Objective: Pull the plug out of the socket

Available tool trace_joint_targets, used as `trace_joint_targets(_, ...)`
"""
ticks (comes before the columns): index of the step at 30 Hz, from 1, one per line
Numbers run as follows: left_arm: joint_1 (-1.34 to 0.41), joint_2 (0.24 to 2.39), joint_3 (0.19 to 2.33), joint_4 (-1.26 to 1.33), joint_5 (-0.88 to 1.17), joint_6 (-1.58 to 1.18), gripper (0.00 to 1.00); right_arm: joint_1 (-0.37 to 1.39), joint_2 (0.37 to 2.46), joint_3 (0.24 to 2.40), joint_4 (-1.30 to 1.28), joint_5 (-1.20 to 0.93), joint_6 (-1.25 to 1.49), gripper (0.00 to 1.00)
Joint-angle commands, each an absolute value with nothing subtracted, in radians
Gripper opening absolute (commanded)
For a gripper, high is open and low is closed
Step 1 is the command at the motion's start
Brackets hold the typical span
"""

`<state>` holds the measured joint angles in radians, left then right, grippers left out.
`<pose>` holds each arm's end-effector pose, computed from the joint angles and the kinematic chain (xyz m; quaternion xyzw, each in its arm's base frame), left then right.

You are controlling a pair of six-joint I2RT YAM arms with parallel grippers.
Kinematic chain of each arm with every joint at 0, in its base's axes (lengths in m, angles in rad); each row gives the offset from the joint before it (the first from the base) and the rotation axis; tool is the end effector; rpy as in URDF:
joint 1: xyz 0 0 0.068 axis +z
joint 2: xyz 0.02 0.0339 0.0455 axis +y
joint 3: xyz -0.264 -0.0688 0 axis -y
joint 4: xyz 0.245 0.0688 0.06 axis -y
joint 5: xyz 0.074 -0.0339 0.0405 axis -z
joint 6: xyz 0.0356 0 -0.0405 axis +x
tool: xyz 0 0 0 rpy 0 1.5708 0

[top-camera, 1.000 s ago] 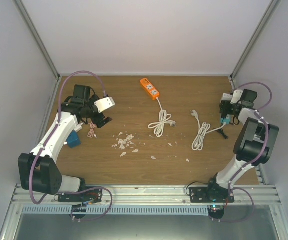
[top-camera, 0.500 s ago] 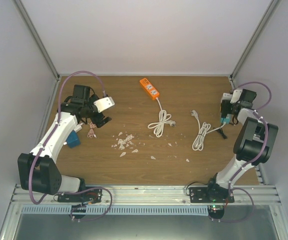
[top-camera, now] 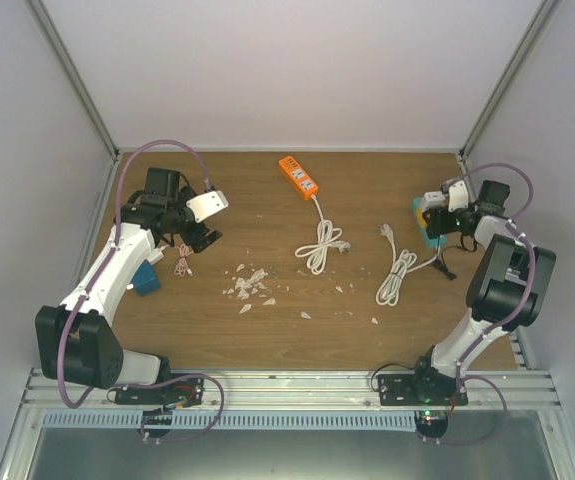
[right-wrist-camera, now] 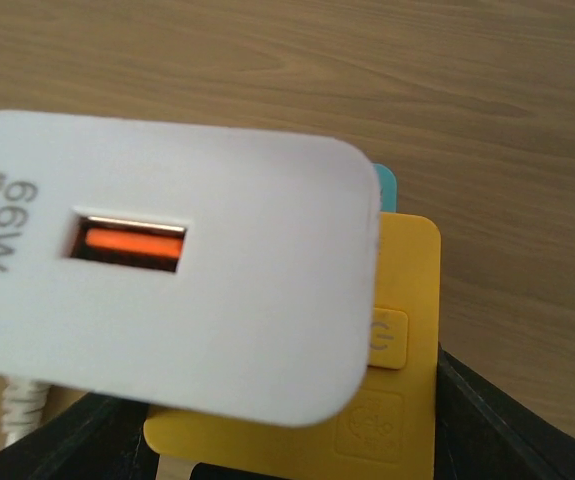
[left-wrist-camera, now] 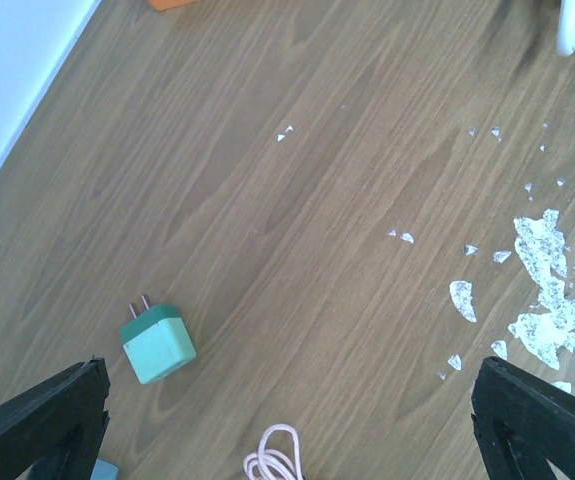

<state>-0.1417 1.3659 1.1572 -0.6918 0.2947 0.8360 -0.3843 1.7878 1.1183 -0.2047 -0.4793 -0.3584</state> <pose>0.2812 -0.0506 0.2952 0.4813 0.8020 -0.0197 0.3531 0.3528 -0.1250 0.1853 -0.0692 0.9141 0.0876 0.3899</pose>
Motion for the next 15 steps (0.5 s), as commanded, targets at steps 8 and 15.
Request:
trace_joint_targets(8, -0.152, 1.389, 1.222, -0.677, 0.334, 0.812, 0.99, -0.371, 1.783, 1.129, -0.680, -0.807, -1.001, 0.34)
trace_joint_targets(15, -0.161, 1.406, 1.253, -0.703, 0.347, 0.809, 0.99, -0.358, 1.806, 1.126, -0.913, -0.804, -1.319, 0.30)
